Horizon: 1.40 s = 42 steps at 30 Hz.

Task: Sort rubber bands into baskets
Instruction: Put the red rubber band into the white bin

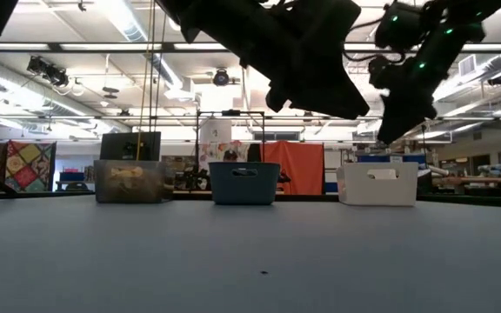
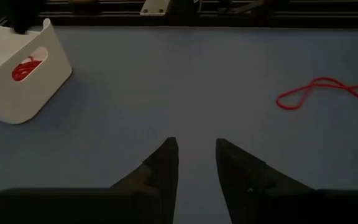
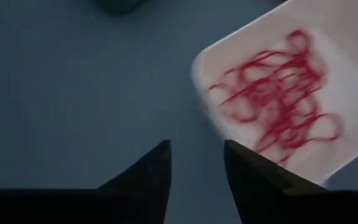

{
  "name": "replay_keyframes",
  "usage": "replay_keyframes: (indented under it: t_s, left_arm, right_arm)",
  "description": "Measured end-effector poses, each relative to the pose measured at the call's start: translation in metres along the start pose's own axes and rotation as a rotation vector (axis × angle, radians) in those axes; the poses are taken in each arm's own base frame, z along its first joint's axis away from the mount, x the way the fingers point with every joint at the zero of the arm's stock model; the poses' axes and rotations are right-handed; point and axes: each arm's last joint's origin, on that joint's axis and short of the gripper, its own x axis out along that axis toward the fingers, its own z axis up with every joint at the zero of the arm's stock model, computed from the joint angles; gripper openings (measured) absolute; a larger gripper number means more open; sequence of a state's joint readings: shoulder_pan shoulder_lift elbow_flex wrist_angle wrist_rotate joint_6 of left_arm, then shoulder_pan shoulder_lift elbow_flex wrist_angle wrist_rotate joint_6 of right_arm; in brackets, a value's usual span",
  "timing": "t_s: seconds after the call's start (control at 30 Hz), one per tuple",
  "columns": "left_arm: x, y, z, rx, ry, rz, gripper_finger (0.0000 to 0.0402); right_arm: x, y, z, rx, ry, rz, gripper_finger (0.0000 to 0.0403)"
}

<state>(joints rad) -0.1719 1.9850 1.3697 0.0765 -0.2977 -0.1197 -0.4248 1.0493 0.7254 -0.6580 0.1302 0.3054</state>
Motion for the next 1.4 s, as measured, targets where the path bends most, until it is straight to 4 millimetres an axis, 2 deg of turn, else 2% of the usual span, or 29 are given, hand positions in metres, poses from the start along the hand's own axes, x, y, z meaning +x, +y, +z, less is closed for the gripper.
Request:
replay_keyframes:
  t_s: [0.27, 0.47, 0.6, 0.77, 1.07, 1.4]
  left_arm:
    - [0.000, 0.000, 0.000, 0.000, -0.001, 0.014, 0.0111]
    - [0.000, 0.000, 0.000, 0.001, 0.000, 0.015, 0.0111]
    - [0.000, -0.001, 0.000, -0.002, 0.000, 0.012, 0.0111]
    - [0.000, -0.001, -0.001, -0.010, 0.000, 0.012, 0.0111]
    - [0.000, -0.001, -0.001, -0.010, 0.000, 0.012, 0.0111]
    - [0.000, -0.001, -0.001, -0.014, 0.000, 0.012, 0.0111]
  right_arm:
    - [-0.017, 0.043, -0.041, -0.049, 0.068, 0.189, 0.0137]
    - [-0.008, 0.072, -0.089, -0.040, 0.207, 0.325, 0.0124]
    - [-0.001, 0.085, -0.122, -0.008, 0.293, 0.373, 0.0115]
    - [-0.002, 0.100, -0.153, 0.065, 0.333, 0.409, 0.0099]
    - [-0.008, 0.119, -0.189, 0.058, 0.353, 0.411, 0.0069]
    - [0.000, 0.134, -0.215, 0.077, 0.386, 0.399, 0.0065]
